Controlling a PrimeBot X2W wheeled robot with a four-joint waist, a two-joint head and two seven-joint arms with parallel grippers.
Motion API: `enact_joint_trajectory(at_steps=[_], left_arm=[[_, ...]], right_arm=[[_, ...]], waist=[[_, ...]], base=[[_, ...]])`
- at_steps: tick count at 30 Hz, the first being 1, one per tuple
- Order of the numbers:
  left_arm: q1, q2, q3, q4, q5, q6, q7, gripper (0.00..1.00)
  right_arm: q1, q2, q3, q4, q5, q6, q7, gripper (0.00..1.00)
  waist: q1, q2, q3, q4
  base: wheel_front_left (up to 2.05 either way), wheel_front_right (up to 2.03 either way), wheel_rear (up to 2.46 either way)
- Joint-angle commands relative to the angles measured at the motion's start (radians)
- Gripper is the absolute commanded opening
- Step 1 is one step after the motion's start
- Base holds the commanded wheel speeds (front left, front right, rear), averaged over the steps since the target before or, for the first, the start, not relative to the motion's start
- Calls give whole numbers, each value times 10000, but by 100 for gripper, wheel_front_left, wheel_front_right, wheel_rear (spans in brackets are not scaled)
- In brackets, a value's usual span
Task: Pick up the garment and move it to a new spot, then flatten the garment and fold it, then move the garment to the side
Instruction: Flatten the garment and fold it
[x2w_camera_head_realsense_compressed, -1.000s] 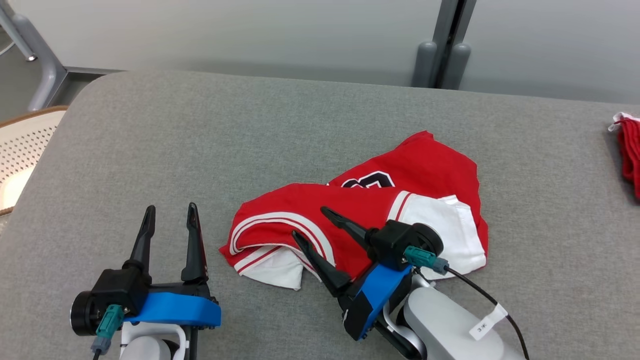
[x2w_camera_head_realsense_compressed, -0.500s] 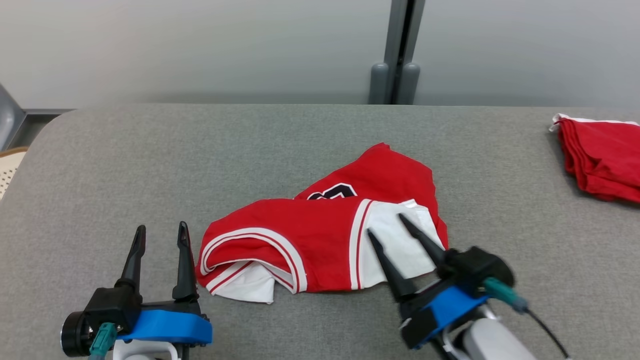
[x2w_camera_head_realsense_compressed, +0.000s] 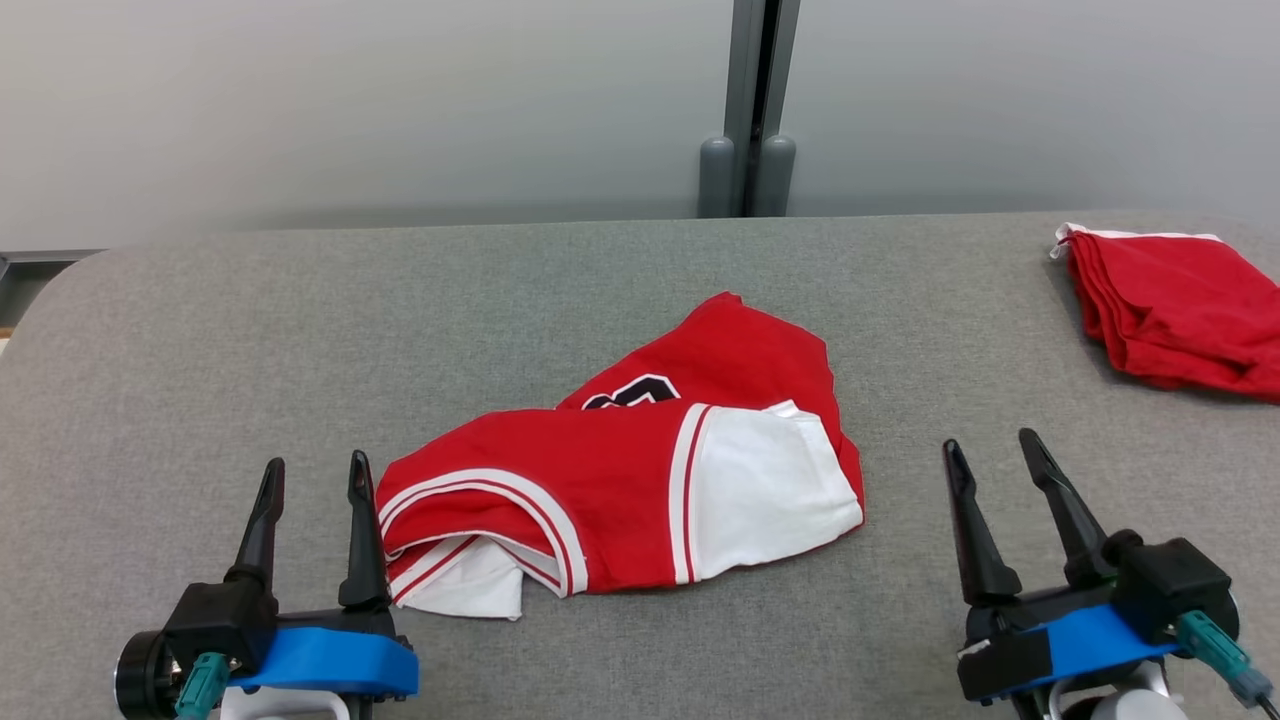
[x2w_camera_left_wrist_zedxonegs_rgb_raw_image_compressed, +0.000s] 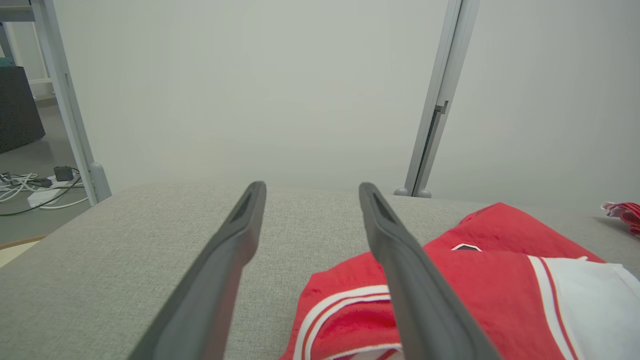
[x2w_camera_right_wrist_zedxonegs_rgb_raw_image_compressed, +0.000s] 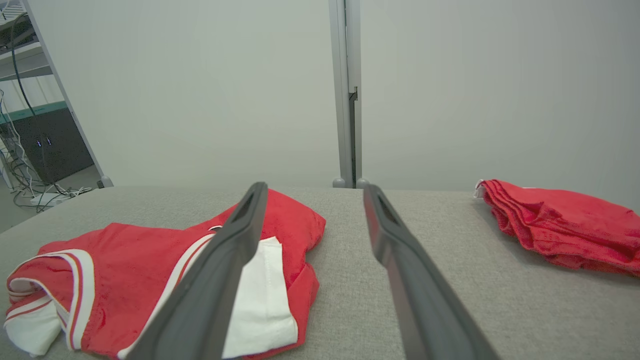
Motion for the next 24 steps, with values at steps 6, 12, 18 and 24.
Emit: enact_joint_trajectory(at_steps=[6, 12, 18, 24], left_arm=[[-91, -9, 102, 102, 74, -124, -46, 100], [-310, 6, -143, 400, 249, -235, -46, 100], [-894, 235, -419, 1378, 360, -371, 131, 100], [-1490, 555, -591, 2576, 298, -497, 603, 100]], right_arm=[[305, 101, -176, -363, -121, 1, 224, 100], [257, 118, -226, -399, -149, 1, 311, 100], [125, 117, -141, -236, -34, 1, 351, 100], [-69, 114, -163, -17, 21, 1, 257, 100]], waist=[[1, 0, 0, -70], [1, 0, 45, -30], [1, 0, 260, -62], [1, 0, 550, -223]], base=[[0, 0, 0], [0, 0, 0], [0, 0, 0], [0, 0, 0]])
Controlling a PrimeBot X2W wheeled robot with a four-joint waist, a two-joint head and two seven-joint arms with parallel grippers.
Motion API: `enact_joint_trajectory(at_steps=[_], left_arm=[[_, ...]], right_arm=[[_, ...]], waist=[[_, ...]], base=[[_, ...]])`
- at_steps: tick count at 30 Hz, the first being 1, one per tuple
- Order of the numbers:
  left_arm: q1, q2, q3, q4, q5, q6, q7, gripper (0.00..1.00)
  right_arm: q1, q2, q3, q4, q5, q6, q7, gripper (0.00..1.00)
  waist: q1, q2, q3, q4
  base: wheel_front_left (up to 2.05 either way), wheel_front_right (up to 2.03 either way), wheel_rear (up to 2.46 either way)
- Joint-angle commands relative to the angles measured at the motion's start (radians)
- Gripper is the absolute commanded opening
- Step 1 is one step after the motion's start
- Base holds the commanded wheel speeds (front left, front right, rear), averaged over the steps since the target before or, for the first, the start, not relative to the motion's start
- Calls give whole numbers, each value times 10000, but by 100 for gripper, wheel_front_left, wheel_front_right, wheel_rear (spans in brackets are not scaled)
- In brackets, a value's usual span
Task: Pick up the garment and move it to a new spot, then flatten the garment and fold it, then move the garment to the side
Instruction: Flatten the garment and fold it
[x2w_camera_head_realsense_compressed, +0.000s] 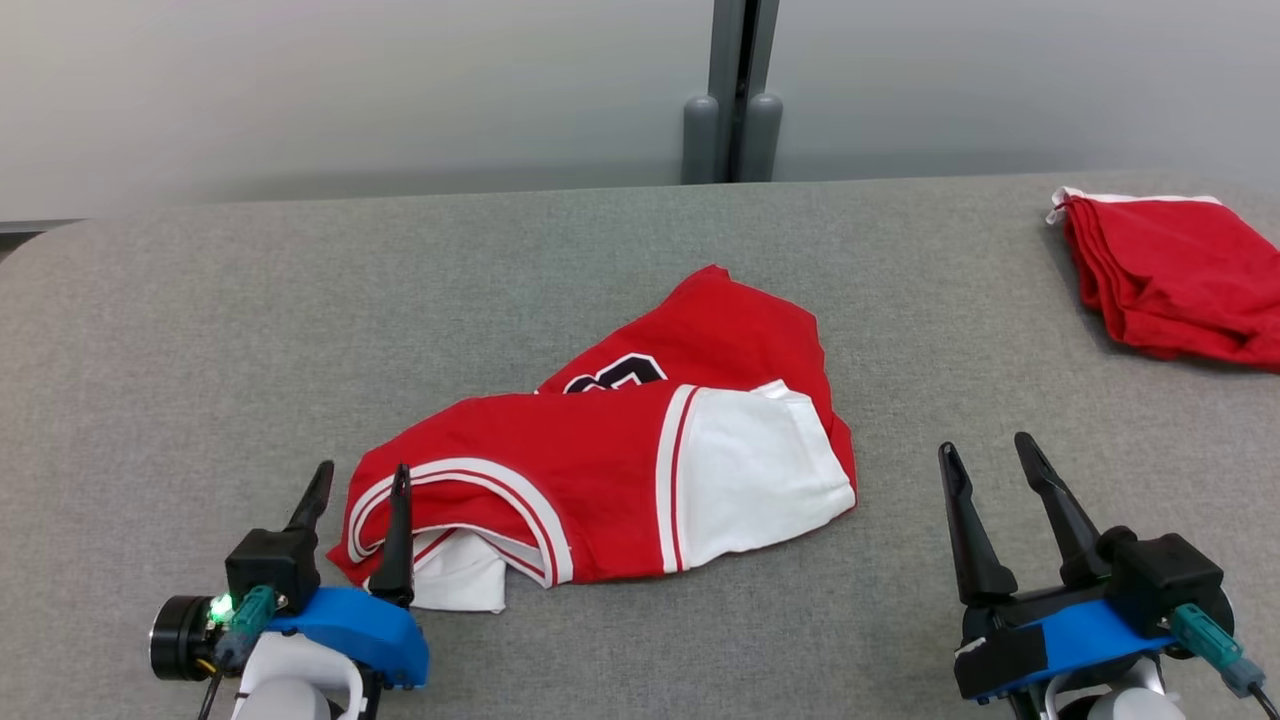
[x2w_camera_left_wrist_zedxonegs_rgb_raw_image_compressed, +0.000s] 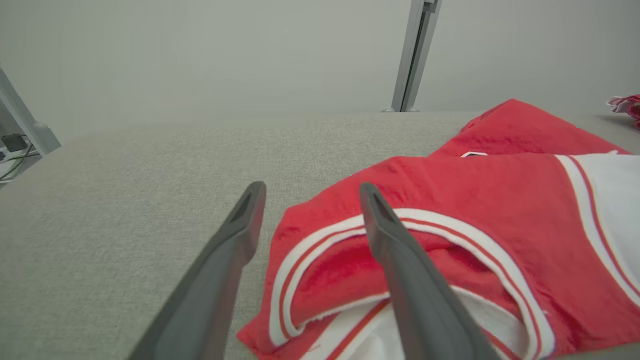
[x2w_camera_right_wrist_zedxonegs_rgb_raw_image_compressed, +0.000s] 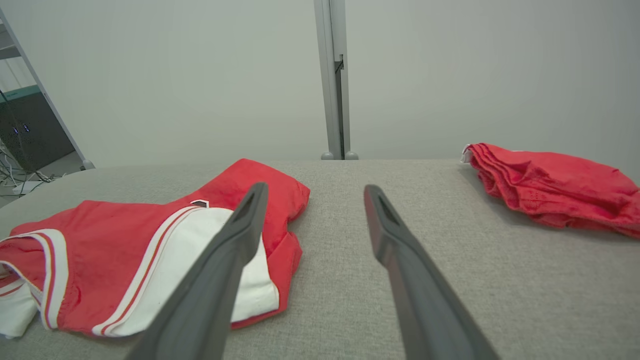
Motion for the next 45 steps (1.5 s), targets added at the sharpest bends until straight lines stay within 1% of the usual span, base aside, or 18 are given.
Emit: enact_joint_trajectory(at_steps=[1, 3, 6, 8, 15, 19, 20, 21, 22, 29, 37, 39, 44, 45], left_arm=[[-207, 137, 13, 338, -79, -58, 245, 100], [-249, 190, -21, 525, -100, -71, 368, 100], [-312, 320, -106, 1138, -209, -131, 967, 100], [-383, 409, -176, 1343, -291, -155, 1142, 100], [-302, 470, -606, 2131, -639, -248, 2313, 100], [-439, 484, -801, 2348, -787, -287, 2569, 100], [-512, 502, -861, 2385, -784, -293, 2576, 97], [-586, 521, -911, 2431, -804, -298, 2570, 44], [-691, 565, -978, 2439, -784, -302, 2487, 0], [-1953, 1073, -898, 2134, -735, -293, 1746, 0], [-3725, 1902, -516, 1818, -653, -60, 1304, 0], [-4188, 2225, -427, 1995, -641, -75, 1214, 0], [-5086, 2573, -295, 2516, -638, -11, 920, 0], [-5185, 2614, -314, 2677, -620, -11, 865, 27]], right_arm=[[-166, 1, -20, 63, 42, 1, -91, 100], [-186, 1, -40, 87, 45, 1, -97, 100], [-220, 2, -106, 180, 55, 1, -155, 100], [-249, 0, -130, 257, 46, 1, -192, 100], [-389, 3, -128, 433, 103, 1, -295, 100], [-449, 1, -58, 506, 124, 1, -326, 100], [-468, 1, -39, 526, 127, 1, -326, 100], [-491, 1, -30, 539, 125, 1, -334, 100], [-522, 1, -31, 552, 122, 1, -337, 100], [-612, 2, -175, 554, -14, 1, -359, 100], [-876, -1, -386, 475, -96, 1, -337, 100], [-948, -3, -449, 493, -119, 1, -352, 100], [-1080, -1, -431, 574, -113, 1, -405, 100], [-1120, -1, -421, 601, -92, 1, -417, 100]], waist=[[0, 0, 84, -51], [0, 0, 121, -72], [0, 0, 232, -138], [0, 0, 278, -167], [0, 0, 370, -173], [0, 0, 425, -185], [0, 0, 434, -195], [0, 0, 442, -202], [0, 0, 454, -209], [0, 0, 556, -292], [0, 0, 981, -674], [0, 0, 1133, -818], [0, 0, 1490, -1110], [0, 0, 1545, -1153]], base=[[0, 0, 0], [0, 0, 0], [0, 0, 0], [0, 0, 0], [0, 0, 0], [0, 0, 0], [0, 0, 0], [0, 0, 0], [0, 0, 0], [0, 0, 0], [0, 0, 0], [0, 0, 0], [0, 0, 0], [0, 0, 0]])
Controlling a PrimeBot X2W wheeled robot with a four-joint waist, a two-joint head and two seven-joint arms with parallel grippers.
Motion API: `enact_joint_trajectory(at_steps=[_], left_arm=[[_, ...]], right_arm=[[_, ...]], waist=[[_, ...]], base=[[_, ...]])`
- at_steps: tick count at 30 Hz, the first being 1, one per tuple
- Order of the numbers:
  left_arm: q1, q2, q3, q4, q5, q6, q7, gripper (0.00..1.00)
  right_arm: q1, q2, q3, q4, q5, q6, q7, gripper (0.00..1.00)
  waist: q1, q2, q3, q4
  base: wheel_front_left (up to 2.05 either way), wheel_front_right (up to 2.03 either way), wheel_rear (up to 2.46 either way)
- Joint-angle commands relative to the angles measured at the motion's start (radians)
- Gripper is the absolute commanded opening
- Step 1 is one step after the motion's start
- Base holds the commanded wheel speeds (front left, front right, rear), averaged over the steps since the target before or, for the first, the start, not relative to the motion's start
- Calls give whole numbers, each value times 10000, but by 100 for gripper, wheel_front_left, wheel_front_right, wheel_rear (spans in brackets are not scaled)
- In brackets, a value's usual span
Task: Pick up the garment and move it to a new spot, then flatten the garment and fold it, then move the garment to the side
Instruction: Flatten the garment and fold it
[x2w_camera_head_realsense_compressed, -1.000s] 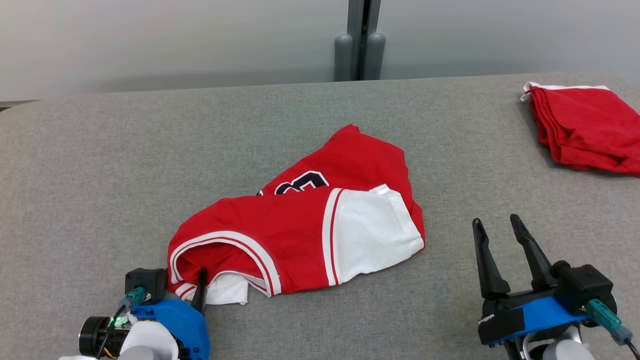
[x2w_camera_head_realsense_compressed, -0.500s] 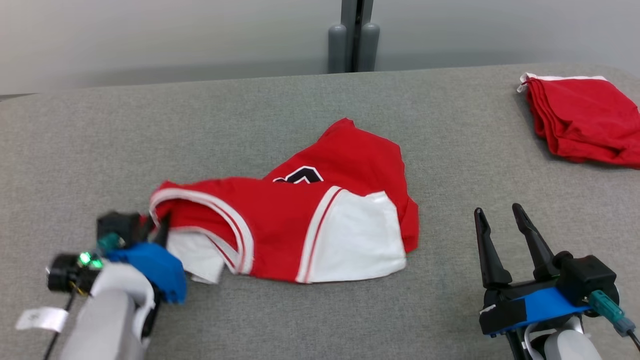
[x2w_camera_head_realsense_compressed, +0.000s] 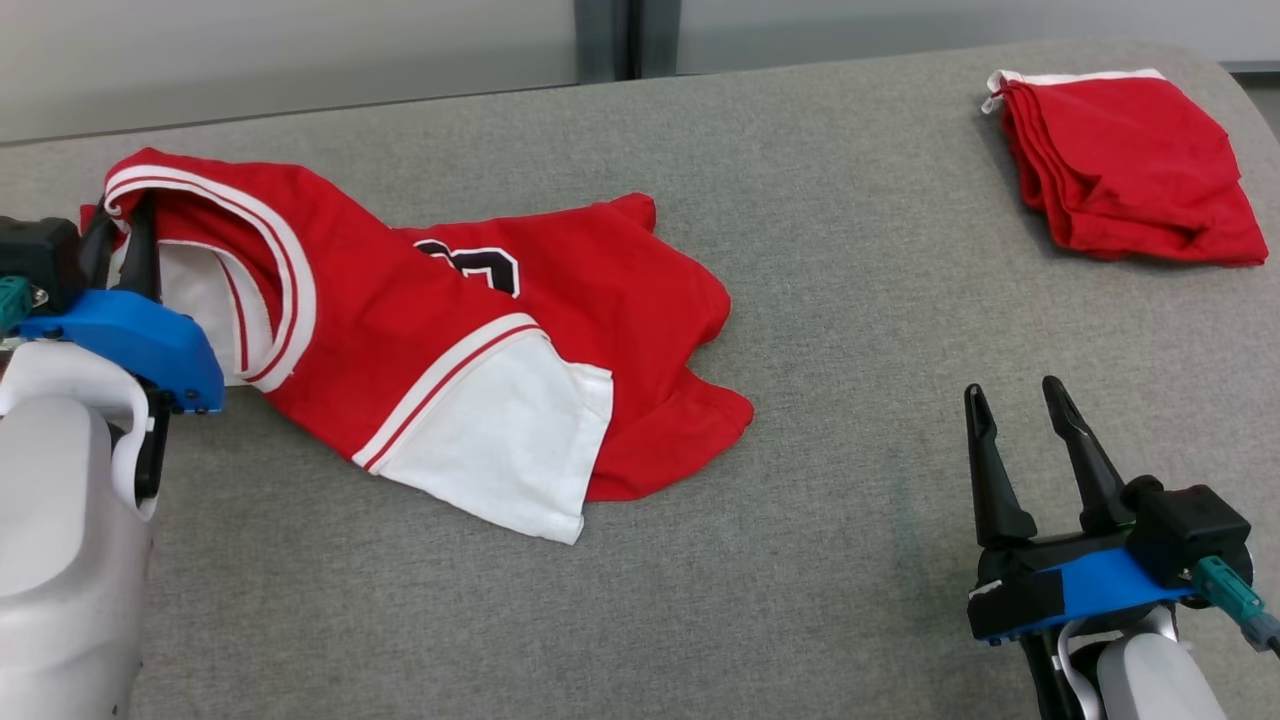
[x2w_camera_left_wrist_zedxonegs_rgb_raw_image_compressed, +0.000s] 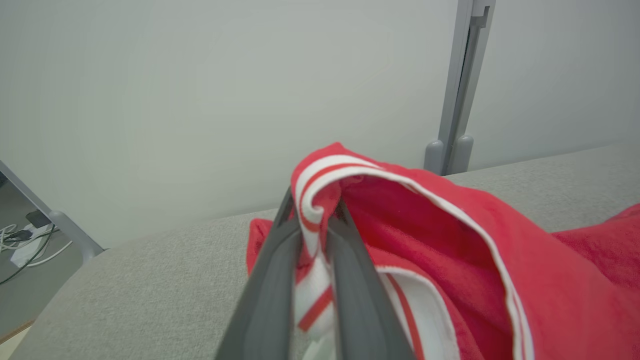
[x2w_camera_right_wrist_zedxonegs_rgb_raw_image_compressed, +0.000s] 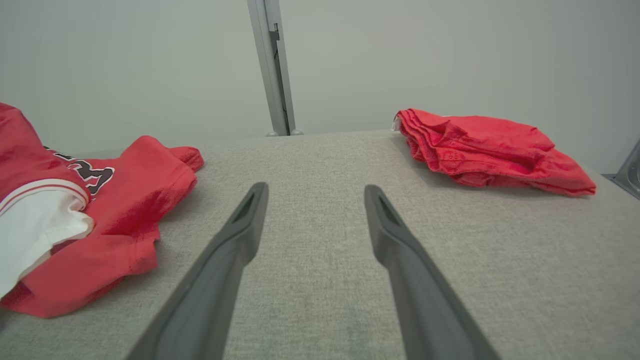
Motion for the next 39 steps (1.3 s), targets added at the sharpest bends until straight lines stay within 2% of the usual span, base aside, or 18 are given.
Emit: enact_joint_trajectory(at_steps=[1, 2, 9, 14, 17, 24, 29, 33, 39], left_arm=[[-126, 105, 20, 225, 39, 56, -87, 46], [-181, 121, -11, 421, 56, 64, -112, 100], [167, -146, -6, 1280, -115, 157, -1003, 100], [880, -435, 143, 1267, -353, 215, -1403, 100], [1397, -659, 222, 826, -440, 298, -1473, 100], [2895, -1350, 438, -1571, -312, 529, -1479, 100], [3762, -1730, 316, -2731, -113, 585, -1481, 100], [4223, -2003, 117, -3213, -90, 481, -1482, 100], [4555, -2275, -233, -3111, -253, 267, -1481, 100]], right_arm=[[-146, -7, 16, 48, -18, 1, -64, 100], [-168, -7, 28, 82, 2, 1, -68, 100], [-121, -7, -51, 282, 36, 1, -150, 100], [-79, -7, -67, 379, 11, 1, -166, 100], [40, -8, -95, 420, 29, 1, -172, 100], [211, -8, -101, 454, 109, 1, -172, 100], [266, -8, -139, 486, 98, 1, -152, 100], [342, -8, -135, 499, 107, 1, -133, 100], [421, -8, -121, 486, 175, 1, -138, 100]], waist=[[-3, 0, 58, -40], [-3, 0, 89, -68], [-3, 0, -42, 31], [-3, 0, -418, 295], [-3, 0, -643, 516], [-3, 0, -943, 945], [-3, 0, -1106, 1085], [-3, 0, -1194, 1117], [-3, 0, -1226, 1106]], base=[[0, 0, 0], [0, 0, 0], [0, 0, 0], [0, 0, 0], [0, 0, 0], [0, 0, 0], [0, 0, 0], [0, 0, 0], [0, 0, 0]])
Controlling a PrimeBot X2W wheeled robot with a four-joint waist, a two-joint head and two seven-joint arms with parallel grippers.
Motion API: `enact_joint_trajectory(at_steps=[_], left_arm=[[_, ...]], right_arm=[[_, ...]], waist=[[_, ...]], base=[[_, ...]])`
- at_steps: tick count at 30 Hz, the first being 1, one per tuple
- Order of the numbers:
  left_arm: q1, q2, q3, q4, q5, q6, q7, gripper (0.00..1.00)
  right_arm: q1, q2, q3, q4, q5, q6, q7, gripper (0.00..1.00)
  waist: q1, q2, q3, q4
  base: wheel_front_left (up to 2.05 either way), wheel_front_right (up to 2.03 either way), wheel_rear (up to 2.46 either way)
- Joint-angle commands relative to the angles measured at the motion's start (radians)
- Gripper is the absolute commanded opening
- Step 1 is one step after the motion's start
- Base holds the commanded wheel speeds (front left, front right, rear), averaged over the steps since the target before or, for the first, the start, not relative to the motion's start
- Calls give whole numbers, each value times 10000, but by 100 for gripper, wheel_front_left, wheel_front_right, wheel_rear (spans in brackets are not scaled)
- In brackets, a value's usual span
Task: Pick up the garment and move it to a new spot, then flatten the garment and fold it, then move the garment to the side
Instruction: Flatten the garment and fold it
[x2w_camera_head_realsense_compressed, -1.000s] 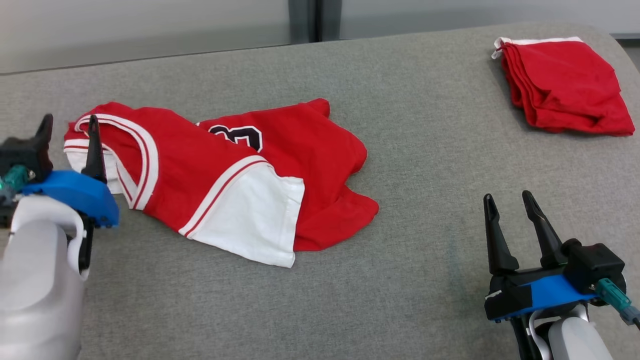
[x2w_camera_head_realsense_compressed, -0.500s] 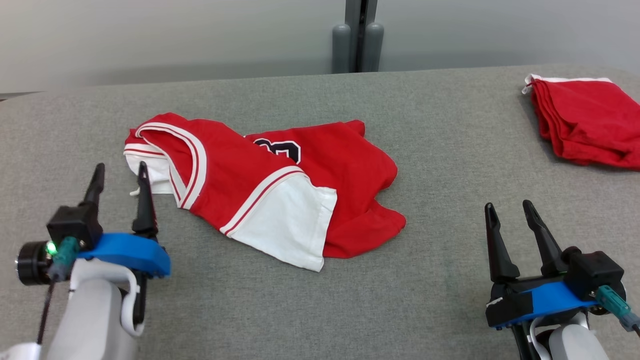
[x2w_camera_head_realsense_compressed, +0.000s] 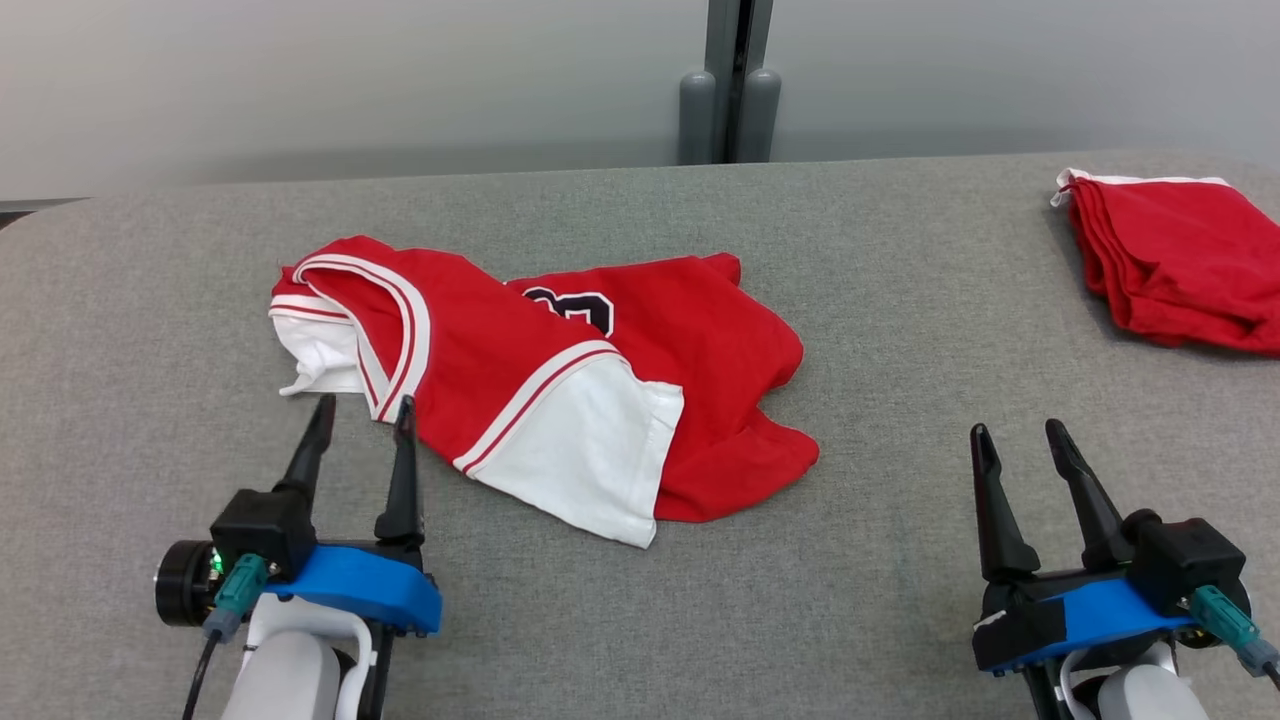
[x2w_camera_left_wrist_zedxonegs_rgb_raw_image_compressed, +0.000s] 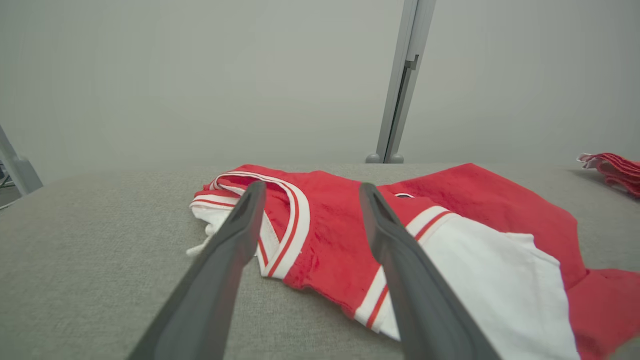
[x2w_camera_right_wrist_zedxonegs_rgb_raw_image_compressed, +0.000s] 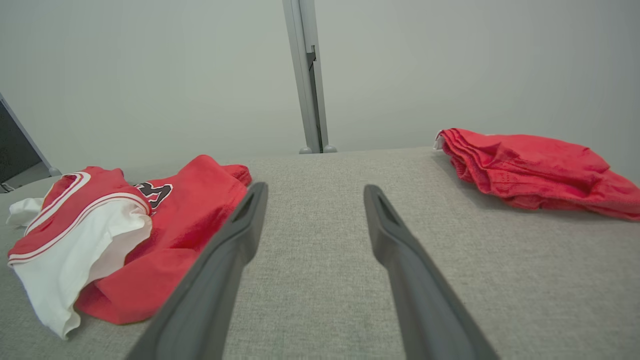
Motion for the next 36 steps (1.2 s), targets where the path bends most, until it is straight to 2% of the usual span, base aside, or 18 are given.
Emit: enact_joint_trajectory(at_steps=[1, 16, 27, 36], left_arm=[[116, -16, -19, 44, -21, -9, -41, 100], [-5, -406, -1164, 1988, -372, -336, 208, 100], [-749, -456, -1451, 2987, -448, -413, 88, 100], [-979, -540, -1565, 3249, -667, -435, -11, 100]], right_arm=[[33, -7, 13, -19, 48, 1, 6, 100], [-204, -8, 50, -1, 165, 1, -46, 100], [-355, -8, 139, 63, 164, 1, -87, 100], [-274, -8, 156, 152, 153, 1, -108, 100]], waist=[[1, 0, 14, -12], [1, 0, 448, -367], [1, 0, 723, -656], [1, 0, 647, -797]], base=[[0, 0, 0], [0, 0, 0], [0, 0, 0], [0, 0, 0]])
